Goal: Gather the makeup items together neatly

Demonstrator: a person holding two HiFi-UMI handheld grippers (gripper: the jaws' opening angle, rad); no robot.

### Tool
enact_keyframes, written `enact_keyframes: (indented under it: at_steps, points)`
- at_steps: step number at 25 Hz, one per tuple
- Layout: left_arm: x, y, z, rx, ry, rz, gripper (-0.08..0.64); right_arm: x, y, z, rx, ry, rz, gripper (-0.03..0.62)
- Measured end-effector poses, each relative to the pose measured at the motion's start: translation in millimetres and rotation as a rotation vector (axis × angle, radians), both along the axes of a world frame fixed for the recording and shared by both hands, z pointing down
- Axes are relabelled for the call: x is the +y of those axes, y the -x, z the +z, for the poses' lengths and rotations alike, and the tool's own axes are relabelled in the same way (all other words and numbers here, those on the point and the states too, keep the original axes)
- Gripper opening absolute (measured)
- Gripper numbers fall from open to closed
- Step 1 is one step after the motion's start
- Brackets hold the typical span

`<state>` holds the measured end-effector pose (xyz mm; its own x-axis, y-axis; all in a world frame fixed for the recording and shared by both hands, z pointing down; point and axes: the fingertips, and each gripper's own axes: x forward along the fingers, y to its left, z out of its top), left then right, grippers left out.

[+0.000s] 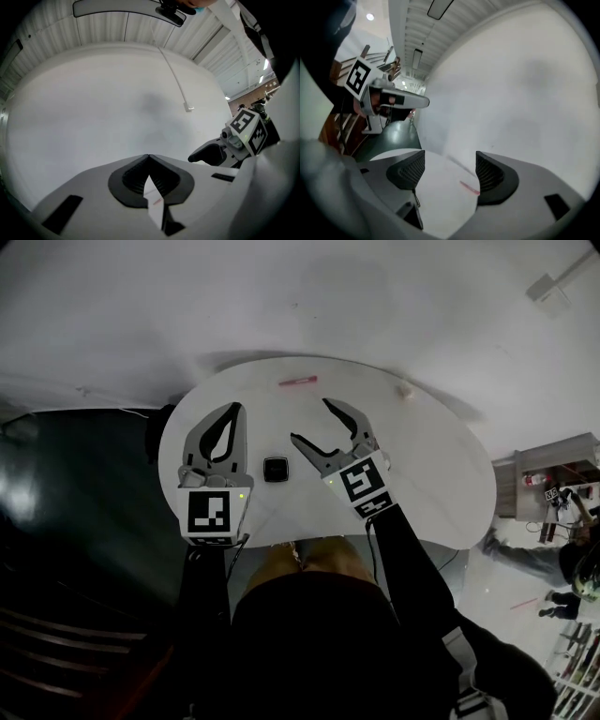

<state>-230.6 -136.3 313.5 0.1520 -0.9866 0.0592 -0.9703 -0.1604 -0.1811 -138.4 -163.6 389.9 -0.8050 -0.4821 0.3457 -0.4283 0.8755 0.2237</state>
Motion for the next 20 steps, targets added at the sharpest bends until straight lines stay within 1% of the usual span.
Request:
enact_keyframes:
  at_steps: [2, 4, 9, 10, 11, 12, 14, 17, 20]
  points:
    - [-1, -6, -8, -0.003, -0.016, 0.009, 0.014, 0, -12, -28, -0.079, -0.012, 0.039, 0.347]
    - [-2, -12, -15, 0.003, -0.030, 0.015, 0.014, 0, -23, -52, -0.141, -0.043, 0.074, 0.347]
    - [-2, -21, -27, -0.008, -0.055, 0.029, 0.014, 1, -49, -91, -0.220, -0.133, 0.148, 0.341]
    - [-2, -23, -29, -0.007, -0.059, 0.031, 0.014, 0, -55, -99, -0.254, -0.157, 0.171, 0.200]
    - [-2, -24, -30, -0.005, -0.062, 0.032, 0.014, -1, -61, -107, -0.292, -0.182, 0.194, 0.036]
    - [-2, -25, -31, 0.001, -0.063, 0.032, 0.014, -1, -66, -112, -0.319, -0.201, 0.209, 0.035]
    - [-1, -27, -33, 0.011, -0.066, 0.035, 0.014, -2, -71, -113, -0.331, -0.209, 0.224, 0.035]
    - [-1, -27, -34, 0.017, -0.070, 0.048, 0.014, -5, -80, -104, -0.296, -0.186, 0.253, 0.035]
    - [-2, -26, -36, 0.011, -0.072, 0.056, 0.014, -5, -78, -102, -0.287, -0.183, 0.246, 0.035]
